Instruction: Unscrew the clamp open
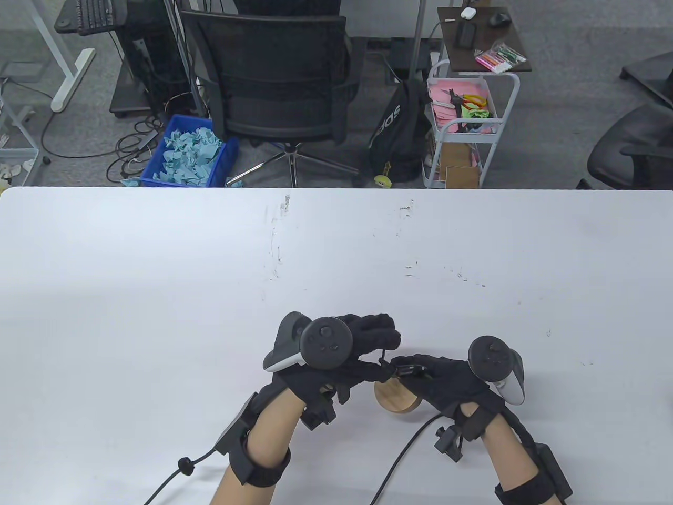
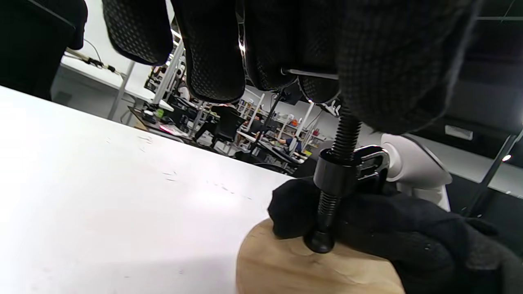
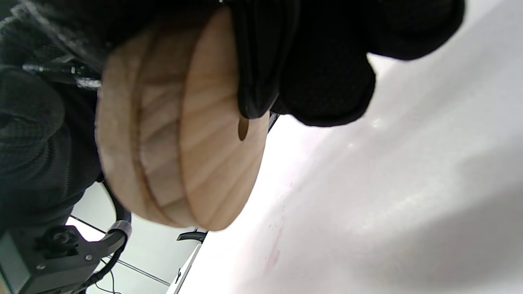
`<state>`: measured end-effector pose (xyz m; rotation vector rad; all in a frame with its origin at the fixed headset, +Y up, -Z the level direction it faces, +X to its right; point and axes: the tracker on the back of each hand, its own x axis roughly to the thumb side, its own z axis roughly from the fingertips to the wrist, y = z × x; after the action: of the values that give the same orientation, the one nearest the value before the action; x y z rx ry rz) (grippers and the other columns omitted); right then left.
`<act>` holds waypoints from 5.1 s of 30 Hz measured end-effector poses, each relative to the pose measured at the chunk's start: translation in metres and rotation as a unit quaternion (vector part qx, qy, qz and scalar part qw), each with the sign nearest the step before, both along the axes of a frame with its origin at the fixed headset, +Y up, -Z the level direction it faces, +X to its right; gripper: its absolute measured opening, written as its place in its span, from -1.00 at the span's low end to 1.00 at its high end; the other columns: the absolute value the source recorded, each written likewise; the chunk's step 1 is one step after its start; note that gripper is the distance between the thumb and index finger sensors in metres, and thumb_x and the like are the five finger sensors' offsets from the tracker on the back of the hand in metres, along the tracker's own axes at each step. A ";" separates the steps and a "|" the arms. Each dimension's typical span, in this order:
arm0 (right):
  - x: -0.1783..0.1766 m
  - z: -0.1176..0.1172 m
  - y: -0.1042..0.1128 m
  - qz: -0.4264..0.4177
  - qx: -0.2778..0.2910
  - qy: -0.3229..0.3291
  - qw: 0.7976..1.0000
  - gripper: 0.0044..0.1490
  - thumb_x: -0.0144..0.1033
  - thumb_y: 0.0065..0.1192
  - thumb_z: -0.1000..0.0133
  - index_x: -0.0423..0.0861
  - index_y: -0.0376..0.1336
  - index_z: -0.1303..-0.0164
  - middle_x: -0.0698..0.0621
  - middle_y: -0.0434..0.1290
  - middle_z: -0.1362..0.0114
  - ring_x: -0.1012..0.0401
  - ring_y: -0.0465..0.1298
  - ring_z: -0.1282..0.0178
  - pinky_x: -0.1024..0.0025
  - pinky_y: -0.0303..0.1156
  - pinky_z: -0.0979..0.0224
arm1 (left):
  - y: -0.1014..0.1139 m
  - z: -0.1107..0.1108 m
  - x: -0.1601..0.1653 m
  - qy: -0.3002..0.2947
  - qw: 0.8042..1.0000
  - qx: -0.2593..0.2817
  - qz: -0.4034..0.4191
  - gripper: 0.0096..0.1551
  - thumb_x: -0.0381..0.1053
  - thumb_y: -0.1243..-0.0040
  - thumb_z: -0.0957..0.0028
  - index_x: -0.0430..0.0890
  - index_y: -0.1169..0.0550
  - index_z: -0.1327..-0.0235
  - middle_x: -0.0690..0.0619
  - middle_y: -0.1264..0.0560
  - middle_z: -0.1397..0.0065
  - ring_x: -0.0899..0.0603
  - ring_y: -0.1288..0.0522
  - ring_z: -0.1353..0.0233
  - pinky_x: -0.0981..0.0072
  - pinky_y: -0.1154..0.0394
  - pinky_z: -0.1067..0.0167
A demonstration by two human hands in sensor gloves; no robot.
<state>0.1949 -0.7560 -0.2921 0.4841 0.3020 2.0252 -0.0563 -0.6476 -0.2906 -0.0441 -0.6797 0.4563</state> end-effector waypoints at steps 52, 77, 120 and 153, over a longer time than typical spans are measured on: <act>0.006 0.001 0.000 -0.020 -0.006 -0.060 0.998 -0.42 0.08 0.30 0.01 0.28 0.37 -0.27 -0.16 0.34 -0.32 0.18 0.60 -0.01 0.01 0.41 -0.12 | 0.003 0.006 0.006 0.016 0.999 0.026 0.013 -0.30 0.32 -0.36 0.07 0.24 -0.49 -0.40 0.10 -0.57 -0.42 -0.10 -0.73 -0.24 0.08 -0.59 -0.28; 0.002 0.001 -0.003 -0.042 -0.030 -0.043 0.998 -0.42 0.08 0.30 0.00 0.28 0.37 -0.26 -0.16 0.35 -0.32 0.20 0.61 0.02 0.02 0.42 -0.11 | 0.010 0.008 -0.003 0.019 0.997 0.039 0.068 -0.33 0.30 -0.28 -0.04 0.22 -0.43 -0.44 0.14 -0.48 -0.53 -0.11 -0.53 -0.52 -0.03 -0.47 -0.45; 0.004 0.001 -0.003 -0.067 -0.023 -0.042 0.997 -0.44 0.04 0.32 0.01 0.28 0.39 -0.24 -0.17 0.34 -0.33 0.18 0.61 0.02 -0.01 0.40 -0.12 | 0.012 0.006 -0.003 0.003 0.999 0.021 0.038 -0.33 0.13 -0.43 0.01 0.28 -0.46 -0.42 0.13 -0.50 -0.51 -0.06 -0.63 -0.36 0.05 -0.53 -0.37; -0.005 0.003 -0.005 -0.052 -0.032 -0.011 0.998 -0.44 0.04 0.32 0.01 0.27 0.40 -0.23 -0.17 0.35 -0.32 0.19 0.62 0.05 0.00 0.41 -0.10 | 0.008 0.010 0.009 -0.005 0.998 0.030 0.057 -0.44 0.12 -0.39 -0.03 0.28 -0.51 -0.35 0.24 -0.52 -0.50 -0.08 -0.59 -0.46 0.04 -0.53 -0.36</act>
<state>0.1903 -0.7611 -0.2894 0.4292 0.3214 1.9124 -0.0478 -0.6396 -0.2804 0.0498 -0.7079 0.5447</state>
